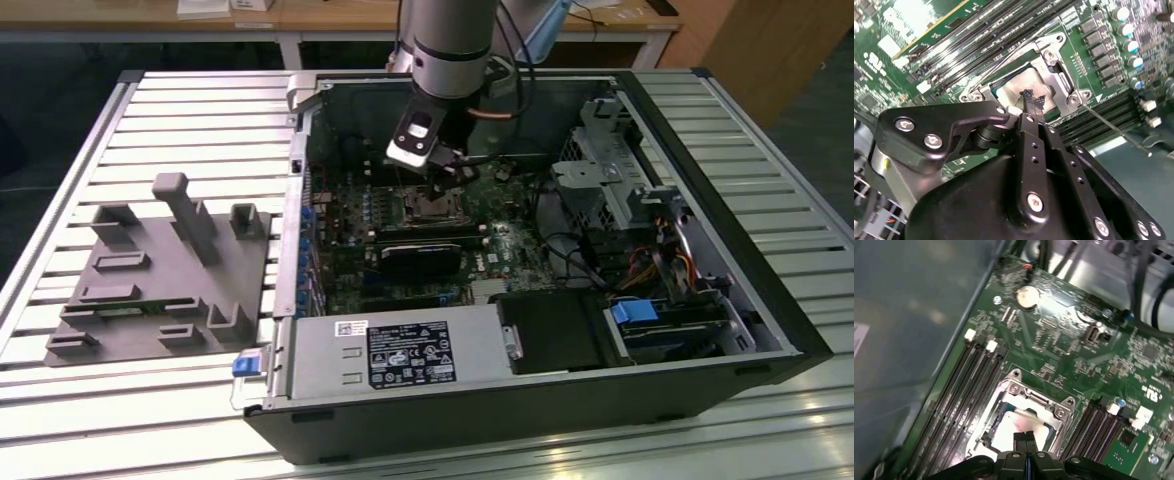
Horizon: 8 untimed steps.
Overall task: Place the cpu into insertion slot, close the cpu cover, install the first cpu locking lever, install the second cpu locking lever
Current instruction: 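Close the cpu cover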
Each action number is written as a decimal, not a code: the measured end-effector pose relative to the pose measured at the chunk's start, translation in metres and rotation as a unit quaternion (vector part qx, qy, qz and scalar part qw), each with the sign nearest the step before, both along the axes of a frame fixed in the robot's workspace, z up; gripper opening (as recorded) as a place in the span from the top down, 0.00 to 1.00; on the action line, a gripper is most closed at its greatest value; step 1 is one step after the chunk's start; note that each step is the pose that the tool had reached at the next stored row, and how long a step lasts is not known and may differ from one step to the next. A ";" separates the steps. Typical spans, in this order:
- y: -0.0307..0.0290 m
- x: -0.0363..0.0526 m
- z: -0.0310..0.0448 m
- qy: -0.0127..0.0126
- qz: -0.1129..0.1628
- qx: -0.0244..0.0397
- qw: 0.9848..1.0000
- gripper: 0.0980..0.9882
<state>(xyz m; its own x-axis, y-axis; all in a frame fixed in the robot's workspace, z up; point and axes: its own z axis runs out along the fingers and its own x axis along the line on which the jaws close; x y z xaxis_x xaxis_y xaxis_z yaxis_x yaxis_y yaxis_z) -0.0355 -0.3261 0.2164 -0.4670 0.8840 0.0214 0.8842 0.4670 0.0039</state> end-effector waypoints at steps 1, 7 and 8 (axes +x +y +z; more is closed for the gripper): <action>0.0000 0.0000 0.0000 0.000 0.009 0.000 1.000 0.99; 0.0000 0.0000 -0.0002 0.000 0.064 0.000 0.998 0.99; 0.0000 0.0000 -0.0002 0.000 0.073 0.000 0.997 0.99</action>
